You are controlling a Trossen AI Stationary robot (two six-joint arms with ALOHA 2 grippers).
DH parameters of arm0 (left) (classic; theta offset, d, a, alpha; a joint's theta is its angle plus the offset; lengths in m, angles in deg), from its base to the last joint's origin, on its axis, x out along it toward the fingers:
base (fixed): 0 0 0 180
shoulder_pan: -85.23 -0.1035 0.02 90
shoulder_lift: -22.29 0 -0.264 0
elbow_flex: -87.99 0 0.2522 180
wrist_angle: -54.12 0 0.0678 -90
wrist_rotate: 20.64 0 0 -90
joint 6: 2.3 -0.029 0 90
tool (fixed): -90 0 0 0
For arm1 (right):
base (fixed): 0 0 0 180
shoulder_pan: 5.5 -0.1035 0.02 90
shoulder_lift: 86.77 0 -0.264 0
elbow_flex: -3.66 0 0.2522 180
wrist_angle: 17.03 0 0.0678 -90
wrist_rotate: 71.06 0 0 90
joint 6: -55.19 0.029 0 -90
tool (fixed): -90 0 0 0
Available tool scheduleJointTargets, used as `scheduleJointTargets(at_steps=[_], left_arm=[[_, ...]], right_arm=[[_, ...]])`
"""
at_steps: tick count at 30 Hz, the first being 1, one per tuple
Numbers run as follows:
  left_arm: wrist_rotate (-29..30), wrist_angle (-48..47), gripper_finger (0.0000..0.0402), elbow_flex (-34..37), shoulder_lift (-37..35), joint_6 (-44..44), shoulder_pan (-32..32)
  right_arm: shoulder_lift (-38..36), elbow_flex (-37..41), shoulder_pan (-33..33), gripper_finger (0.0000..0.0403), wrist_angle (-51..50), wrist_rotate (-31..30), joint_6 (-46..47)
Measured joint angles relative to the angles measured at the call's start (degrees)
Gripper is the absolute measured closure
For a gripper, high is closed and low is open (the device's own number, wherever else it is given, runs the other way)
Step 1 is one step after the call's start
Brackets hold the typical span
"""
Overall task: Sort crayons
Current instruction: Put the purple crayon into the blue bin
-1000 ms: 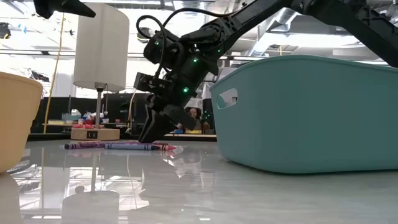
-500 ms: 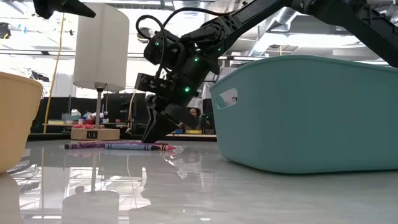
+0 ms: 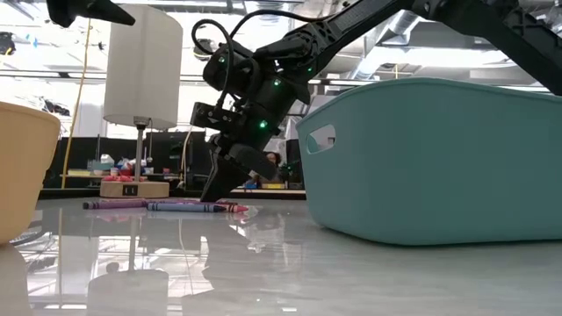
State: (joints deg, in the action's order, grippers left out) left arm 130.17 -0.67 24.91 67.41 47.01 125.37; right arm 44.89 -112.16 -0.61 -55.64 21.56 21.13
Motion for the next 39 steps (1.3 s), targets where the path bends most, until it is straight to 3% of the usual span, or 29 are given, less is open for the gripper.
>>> scheduleJointTargets(at_steps=[9, 17, 26, 32, 39], left_arm=[[0.06, 0.81, 0.0126, 0.0, -0.04, 0.04, 0.0], [0.72, 1.01, 0.0126, 0.0, -0.04, -0.11, -0.02], [1.47, 1.14, 0.0126, 0.0, -0.01, -0.49, -0.01], [1.41, 1.13, 0.0126, 0.0, -0.02, -0.47, -0.02], [1.45, 1.31, 0.0126, 0.0, -0.02, -0.58, -0.02]], right_arm=[[-3.3, -2.18, -0.19, 0.0402, -3.66, -0.38, 1.66], [-13.16, -2.56, -0.61, 0.0402, -7.92, -1.58, 2.81], [-26.2, -2.65, -3.02, 0.0403, -21.89, -6.29, 7.61], [-33.45, -2.69, -7.13, 0.0403, -33.95, -8.7, 17.21], [-36.67, -2.67, -16.38, 0.0403, -48.76, -9.18, 34.71]])
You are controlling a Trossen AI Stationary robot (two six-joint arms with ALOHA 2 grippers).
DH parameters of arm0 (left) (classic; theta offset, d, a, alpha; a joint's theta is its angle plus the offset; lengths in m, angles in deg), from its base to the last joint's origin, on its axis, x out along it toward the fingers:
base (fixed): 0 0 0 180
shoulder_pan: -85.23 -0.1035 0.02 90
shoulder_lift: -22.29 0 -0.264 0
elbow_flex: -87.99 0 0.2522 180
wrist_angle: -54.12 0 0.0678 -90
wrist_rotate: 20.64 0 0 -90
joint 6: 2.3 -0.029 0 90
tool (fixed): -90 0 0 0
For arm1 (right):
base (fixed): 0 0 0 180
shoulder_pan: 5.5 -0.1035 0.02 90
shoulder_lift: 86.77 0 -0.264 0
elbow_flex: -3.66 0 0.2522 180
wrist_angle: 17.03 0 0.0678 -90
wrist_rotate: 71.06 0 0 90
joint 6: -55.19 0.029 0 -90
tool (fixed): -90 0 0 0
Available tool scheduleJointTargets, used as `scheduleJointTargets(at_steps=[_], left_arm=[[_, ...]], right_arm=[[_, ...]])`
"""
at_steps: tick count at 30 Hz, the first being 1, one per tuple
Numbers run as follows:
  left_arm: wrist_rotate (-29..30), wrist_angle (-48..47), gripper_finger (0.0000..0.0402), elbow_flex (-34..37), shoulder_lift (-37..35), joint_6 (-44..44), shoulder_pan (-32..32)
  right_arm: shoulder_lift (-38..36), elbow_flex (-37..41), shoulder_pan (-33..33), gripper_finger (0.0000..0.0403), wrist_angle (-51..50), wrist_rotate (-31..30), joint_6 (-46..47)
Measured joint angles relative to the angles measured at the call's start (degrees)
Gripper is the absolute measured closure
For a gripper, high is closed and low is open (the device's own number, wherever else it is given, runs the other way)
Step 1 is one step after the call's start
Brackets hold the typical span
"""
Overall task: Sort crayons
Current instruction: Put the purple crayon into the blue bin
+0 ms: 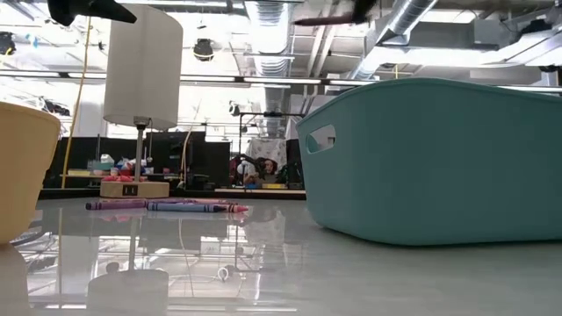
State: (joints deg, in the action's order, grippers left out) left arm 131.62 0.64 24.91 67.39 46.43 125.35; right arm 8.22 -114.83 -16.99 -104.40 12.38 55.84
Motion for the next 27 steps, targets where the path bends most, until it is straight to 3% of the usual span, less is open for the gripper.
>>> scheduleJointTargets(at_steps=[6, 13, 21, 27], left_arm=[[-0.06, 0.0, 0.0126, 0.0, 0.0, -0.02, 0.0], [-0.06, 0.0, 0.0126, 0.0, 0.0, -0.92, 0.0], [-0.08, 0.0, 0.0126, 0.0, 0.0, -0.93, 0.02], [-0.08, 0.0, 0.0126, 0.0, 0.0, -0.92, 0.0]], right_arm=[[0.11, 3.37, -9.95, 0.0403, -2.45, -4.82, 13.85], [0.11, 12.93, -17.68, 0.0403, 1.33, -7.28, 25.91], [0.13, 27.58, -19.64, 0.0403, 18.35, -5.72, 22.64], [0.13, 34.9, -17.45, 0.0403, 25.48, -4.72, 18.84]])
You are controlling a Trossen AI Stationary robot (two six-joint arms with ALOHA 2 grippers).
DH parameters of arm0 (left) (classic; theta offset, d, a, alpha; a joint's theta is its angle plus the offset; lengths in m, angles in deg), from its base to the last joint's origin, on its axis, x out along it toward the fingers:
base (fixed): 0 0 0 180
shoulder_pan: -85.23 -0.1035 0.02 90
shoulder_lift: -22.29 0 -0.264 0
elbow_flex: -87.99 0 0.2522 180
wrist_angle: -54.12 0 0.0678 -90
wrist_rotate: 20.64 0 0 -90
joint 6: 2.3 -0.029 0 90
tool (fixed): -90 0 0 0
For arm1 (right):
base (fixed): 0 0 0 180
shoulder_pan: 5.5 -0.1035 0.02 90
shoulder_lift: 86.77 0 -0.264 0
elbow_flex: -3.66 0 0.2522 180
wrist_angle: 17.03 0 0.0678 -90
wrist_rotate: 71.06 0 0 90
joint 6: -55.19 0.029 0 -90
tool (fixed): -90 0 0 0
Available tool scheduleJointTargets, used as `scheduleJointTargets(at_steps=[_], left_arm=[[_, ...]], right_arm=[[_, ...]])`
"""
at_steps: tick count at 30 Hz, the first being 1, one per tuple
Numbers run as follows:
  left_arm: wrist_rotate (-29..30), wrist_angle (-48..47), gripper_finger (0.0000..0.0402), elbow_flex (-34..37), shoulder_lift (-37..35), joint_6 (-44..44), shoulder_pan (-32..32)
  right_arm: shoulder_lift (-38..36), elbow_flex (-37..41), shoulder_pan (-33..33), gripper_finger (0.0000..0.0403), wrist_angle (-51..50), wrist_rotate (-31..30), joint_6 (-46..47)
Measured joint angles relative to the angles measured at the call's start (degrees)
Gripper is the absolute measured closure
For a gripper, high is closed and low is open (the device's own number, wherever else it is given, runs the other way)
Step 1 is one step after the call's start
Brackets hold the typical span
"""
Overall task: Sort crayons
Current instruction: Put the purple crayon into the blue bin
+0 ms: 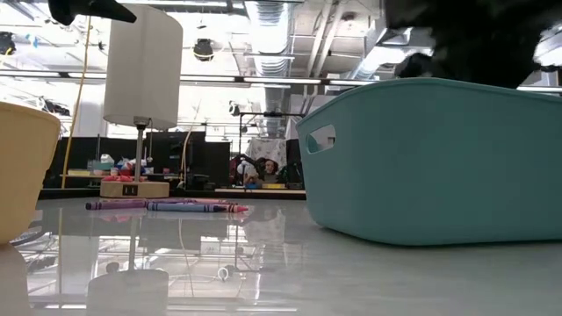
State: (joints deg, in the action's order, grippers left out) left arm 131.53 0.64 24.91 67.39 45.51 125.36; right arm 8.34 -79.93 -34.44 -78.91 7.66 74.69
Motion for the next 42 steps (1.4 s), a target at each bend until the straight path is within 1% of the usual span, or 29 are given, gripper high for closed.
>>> scheduleJointTargets(at_steps=[5, 8, 12, 17, 42], left_arm=[[0.01, 0.02, 0.0126, 0.0, 0.0, 0.32, 0.01], [-0.04, 0.02, 0.0126, 0.0, 0.0, 0.37, 0.01], [-0.17, 0.09, 0.0126, 0.0, 0.0, 0.55, 0.0], [-0.15, 0.11, 0.0126, 0.0, 0.0, 0.83, 0.0], [-0.07, -0.31, 0.0126, 0.0, 0.0, 0.46, 0.02]], right_arm=[[0.0, 3.99, 3.06, 0.0403, 6.85, 4.8, -5.0], [0.05, 4.88, 4.36, 0.0403, 7.66, 6.85, -6.93], [0.1, 4.88, 5.47, 0.0402, 7.87, 6.89, -8.79], [0.15, 4.88, 5.52, 0.0391, 7.8, 6.94, -10.38], [0.9, 4.88, 5.61, 0.0386, 6.31, 7.31, -10.59]])
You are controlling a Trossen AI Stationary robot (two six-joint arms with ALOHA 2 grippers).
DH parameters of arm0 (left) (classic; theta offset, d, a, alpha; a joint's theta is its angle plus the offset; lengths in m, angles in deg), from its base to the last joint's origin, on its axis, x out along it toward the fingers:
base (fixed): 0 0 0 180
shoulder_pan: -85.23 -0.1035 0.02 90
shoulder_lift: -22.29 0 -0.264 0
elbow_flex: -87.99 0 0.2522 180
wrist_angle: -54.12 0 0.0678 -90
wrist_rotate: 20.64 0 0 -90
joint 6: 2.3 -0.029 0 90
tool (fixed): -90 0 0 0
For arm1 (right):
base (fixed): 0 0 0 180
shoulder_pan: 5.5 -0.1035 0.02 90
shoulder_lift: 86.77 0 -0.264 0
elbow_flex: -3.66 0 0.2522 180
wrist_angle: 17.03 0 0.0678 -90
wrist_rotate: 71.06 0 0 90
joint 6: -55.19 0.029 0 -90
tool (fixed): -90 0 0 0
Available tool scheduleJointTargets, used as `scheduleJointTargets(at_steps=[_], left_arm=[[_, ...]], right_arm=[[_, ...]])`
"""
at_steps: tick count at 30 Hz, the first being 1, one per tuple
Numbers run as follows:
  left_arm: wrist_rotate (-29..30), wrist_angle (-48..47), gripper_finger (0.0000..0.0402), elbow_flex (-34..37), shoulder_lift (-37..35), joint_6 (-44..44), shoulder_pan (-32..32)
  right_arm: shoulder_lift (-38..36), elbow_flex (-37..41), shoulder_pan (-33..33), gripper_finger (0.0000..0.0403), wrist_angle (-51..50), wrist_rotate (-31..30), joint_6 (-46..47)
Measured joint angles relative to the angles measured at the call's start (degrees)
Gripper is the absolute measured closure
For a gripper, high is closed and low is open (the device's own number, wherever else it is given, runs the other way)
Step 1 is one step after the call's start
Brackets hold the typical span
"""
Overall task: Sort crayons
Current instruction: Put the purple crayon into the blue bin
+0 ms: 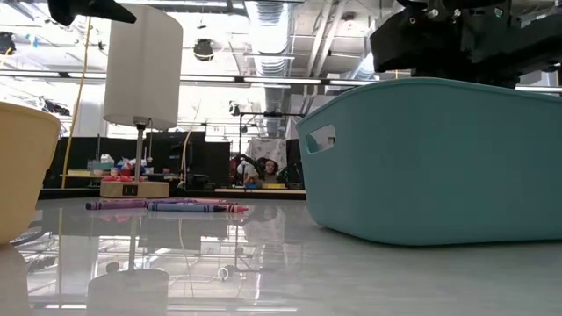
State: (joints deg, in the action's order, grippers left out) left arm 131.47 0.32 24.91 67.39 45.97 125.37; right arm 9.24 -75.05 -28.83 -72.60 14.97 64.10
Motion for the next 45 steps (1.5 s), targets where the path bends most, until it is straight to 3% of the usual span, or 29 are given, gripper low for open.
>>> scheduleJointTargets(at_steps=[9, 20, 31, 36, 45], left_arm=[[0.0, -0.01, 0.0126, 0.0, 0.0, -0.02, 0.0], [0.0, -0.01, 0.0126, 0.0, 0.0, -0.02, 0.0], [-0.2, -0.01, 0.0126, 0.0, 0.0, 0.28, 0.0], [-0.2, 0.0, 0.0126, 0.0, 0.01, 0.31, 0.0], [-0.26, -0.01, 0.0126, 0.0, 0.02, 0.23, 0.0]], right_arm=[[0.0, 0.0, 1.03, 0.038, -0.14, -0.33, 2.28], [0.01, -0.71, 1.64, 0.0318, -1.41, 0.32, 2.5], [-0.02, -18.95, 6.52, 0.0316, -16.99, 1.4, -11.49], [-0.07, -24.89, 11.11, 0.0316, -10.79, -1.99, -22.76], [3.42, -25.1, 19.48, 0.0283, 2.25, -2.13, -32.37]])
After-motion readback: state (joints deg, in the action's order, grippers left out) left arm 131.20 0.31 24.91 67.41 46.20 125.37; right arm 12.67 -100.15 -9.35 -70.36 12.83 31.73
